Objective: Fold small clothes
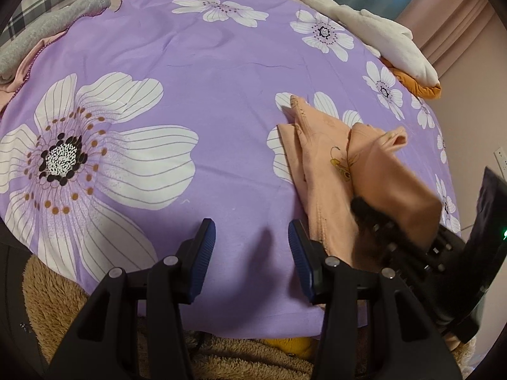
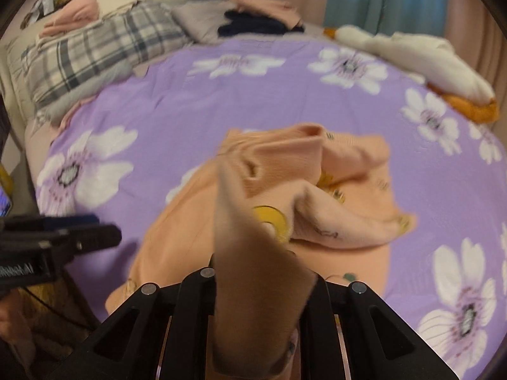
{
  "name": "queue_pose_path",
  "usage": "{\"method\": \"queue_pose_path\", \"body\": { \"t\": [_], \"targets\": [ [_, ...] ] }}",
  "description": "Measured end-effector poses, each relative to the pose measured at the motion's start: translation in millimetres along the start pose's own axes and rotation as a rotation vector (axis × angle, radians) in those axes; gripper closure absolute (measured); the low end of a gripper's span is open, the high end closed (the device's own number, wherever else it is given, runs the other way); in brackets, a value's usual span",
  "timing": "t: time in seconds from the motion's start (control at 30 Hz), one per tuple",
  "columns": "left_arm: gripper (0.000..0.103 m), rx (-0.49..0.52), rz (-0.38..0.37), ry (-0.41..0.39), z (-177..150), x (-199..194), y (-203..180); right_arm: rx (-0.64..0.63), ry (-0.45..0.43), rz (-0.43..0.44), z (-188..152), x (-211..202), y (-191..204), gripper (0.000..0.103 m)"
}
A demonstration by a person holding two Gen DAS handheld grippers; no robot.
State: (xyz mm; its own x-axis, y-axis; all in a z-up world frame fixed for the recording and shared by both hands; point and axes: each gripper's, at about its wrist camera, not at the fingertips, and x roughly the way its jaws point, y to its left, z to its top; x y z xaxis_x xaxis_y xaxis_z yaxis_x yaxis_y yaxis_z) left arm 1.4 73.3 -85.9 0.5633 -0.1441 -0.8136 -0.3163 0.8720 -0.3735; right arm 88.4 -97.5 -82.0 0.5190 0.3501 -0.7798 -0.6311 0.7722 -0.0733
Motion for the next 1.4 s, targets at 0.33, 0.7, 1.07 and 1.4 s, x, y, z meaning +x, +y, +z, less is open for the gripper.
{"method": "queue_pose_path", "body": {
  "t": [0.33,0.7,1.07,1.4],
  "targets": [
    [0.05,0.012,-0.056,-0.012,9.2,-10.4,-7.7,0.059,-0.049,0.218,-8.2,-35.0,-6.2,0.053],
    [0.042,0.132,-0.225,0.038,8.9,-9.0,-61.5,0.222,-0.138,0.174,-26.9,-74.5,-54.6,0.046],
    [0.054,0.25,-0.174,0.09,-4.6,28.2,-90.8,0.323,-0.091,0.148,-37.5,-60.9,-77.2,0.046],
    [0.092,0.229,-0.14,-0.004,-15.9,0.4,-72.2,0.34,-0.093,0.176,-38.1,-62.4,-81.3,0.046]
  ]
}}
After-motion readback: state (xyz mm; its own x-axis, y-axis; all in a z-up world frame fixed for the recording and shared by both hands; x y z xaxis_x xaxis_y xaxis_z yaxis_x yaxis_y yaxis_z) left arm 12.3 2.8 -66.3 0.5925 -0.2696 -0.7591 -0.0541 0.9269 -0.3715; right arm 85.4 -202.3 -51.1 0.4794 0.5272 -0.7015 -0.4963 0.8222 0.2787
